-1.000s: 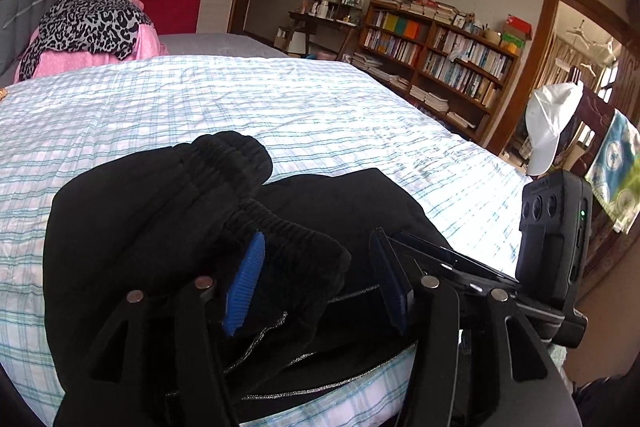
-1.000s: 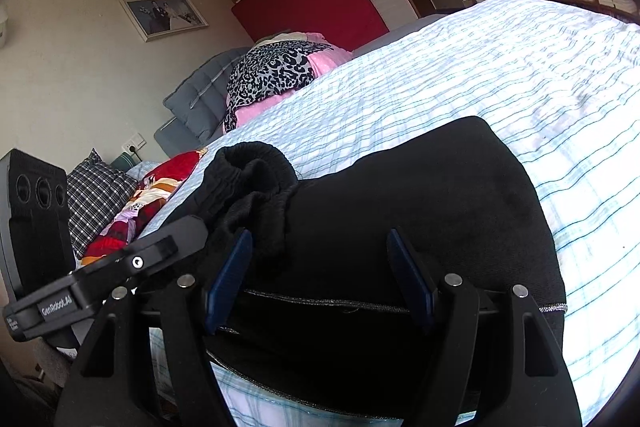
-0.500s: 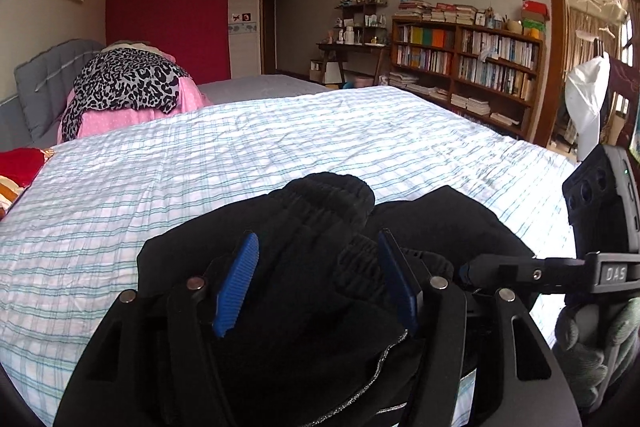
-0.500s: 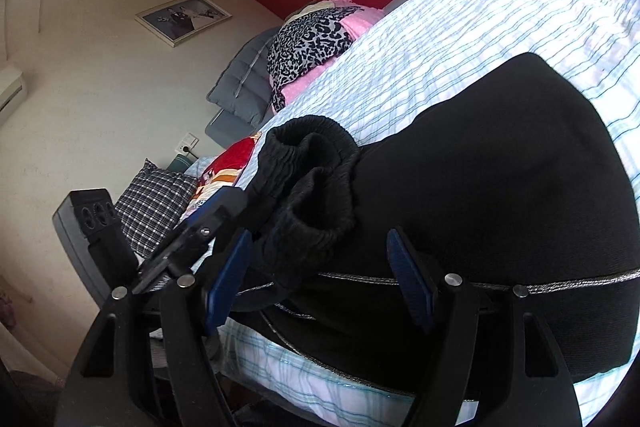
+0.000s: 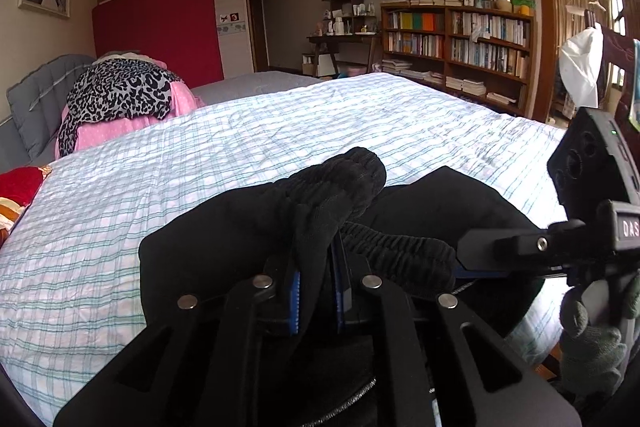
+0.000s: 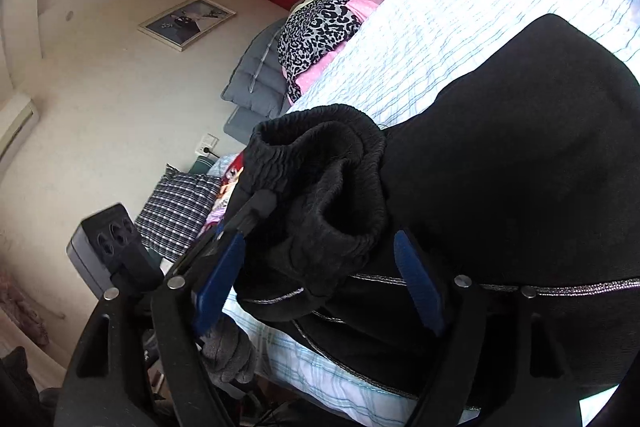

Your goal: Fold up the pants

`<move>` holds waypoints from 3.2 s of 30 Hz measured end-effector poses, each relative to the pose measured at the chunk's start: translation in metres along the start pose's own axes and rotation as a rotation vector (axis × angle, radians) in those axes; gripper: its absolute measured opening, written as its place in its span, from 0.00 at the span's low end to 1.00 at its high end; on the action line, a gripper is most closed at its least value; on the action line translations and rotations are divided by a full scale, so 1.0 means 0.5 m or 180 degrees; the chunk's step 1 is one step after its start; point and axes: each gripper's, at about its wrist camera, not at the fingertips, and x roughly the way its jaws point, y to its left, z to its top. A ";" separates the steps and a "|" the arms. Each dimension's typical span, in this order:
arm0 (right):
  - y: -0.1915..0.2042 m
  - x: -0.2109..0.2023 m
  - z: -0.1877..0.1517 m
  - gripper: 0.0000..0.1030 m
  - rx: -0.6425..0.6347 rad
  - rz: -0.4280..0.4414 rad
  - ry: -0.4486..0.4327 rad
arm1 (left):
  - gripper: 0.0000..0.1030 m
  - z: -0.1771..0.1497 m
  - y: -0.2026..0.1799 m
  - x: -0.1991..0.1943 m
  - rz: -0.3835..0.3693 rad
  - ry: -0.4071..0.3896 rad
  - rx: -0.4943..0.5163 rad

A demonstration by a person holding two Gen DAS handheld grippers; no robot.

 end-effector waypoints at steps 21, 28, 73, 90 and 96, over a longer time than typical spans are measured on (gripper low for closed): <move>0.047 0.080 -0.005 0.46 -0.0109 -0.0929 0.0121 | 0.17 -0.107 -0.028 -0.021 -0.0311 -0.0017 0.0419; 0.090 0.075 0.024 0.24 -0.0394 -0.0836 0.0007 | 0.44 -0.105 0.045 -0.080 -0.0276 -0.0254 0.0100; -0.055 -0.152 -0.005 0.77 0.0038 -0.0893 -0.0297 | 0.62 -0.040 0.042 -0.045 -0.0701 -0.0149 -0.0078; -0.027 -0.134 0.005 0.35 0.0073 -0.1390 -0.0469 | 0.62 -0.113 -0.004 -0.006 -0.0871 0.0100 0.0355; 0.065 -0.163 0.009 0.15 -0.0617 -0.1476 -0.0840 | 0.62 -0.095 -0.004 -0.008 -0.0930 0.0058 0.0234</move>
